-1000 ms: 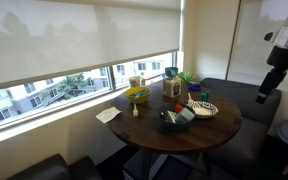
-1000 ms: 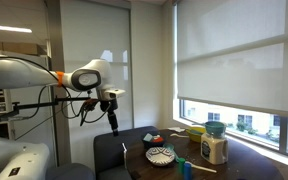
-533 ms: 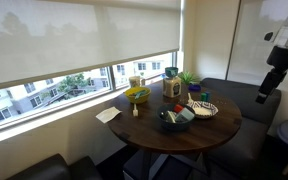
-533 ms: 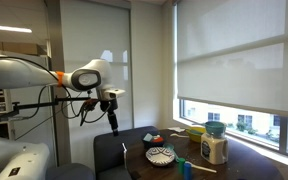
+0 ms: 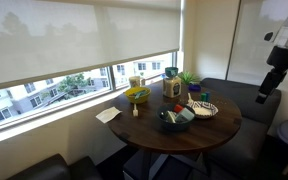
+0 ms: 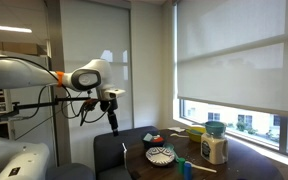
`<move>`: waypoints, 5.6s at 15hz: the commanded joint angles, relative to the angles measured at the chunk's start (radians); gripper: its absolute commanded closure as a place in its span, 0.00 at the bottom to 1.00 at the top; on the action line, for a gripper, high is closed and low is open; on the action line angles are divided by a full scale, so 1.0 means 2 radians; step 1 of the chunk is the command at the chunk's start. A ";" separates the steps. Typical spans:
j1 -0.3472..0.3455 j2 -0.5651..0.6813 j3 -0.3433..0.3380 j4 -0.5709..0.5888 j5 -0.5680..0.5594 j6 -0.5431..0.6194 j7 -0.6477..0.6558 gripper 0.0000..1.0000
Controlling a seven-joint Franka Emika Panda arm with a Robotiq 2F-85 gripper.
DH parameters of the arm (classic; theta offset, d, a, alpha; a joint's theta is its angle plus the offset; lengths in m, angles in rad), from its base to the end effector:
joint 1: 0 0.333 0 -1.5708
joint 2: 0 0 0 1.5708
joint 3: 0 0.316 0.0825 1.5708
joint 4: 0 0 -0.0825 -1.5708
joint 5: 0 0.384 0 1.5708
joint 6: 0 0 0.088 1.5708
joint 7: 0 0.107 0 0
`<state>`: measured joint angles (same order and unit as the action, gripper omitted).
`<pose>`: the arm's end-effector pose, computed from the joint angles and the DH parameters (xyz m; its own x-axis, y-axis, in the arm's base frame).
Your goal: Put the blue object inside the bowl
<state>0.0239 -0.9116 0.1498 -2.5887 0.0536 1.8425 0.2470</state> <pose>0.2916 0.0629 0.5385 0.9771 -0.1273 0.1705 -0.1333 -0.9908 0.0240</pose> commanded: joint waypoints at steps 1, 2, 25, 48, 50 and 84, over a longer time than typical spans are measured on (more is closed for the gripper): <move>-0.001 0.000 0.000 0.001 0.000 -0.001 -0.001 0.00; -0.001 0.000 0.000 0.001 0.000 -0.001 -0.001 0.00; -0.093 0.080 -0.246 -0.017 -0.020 0.208 -0.229 0.00; -0.037 0.351 -0.278 0.186 0.038 0.171 -0.511 0.00; -0.043 0.362 -0.269 0.194 0.018 0.150 -0.551 0.00; -0.084 0.463 -0.181 0.238 0.083 0.182 -0.865 0.00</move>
<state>-0.1214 -0.0026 -0.2299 -2.1402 0.2042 2.2328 -1.4718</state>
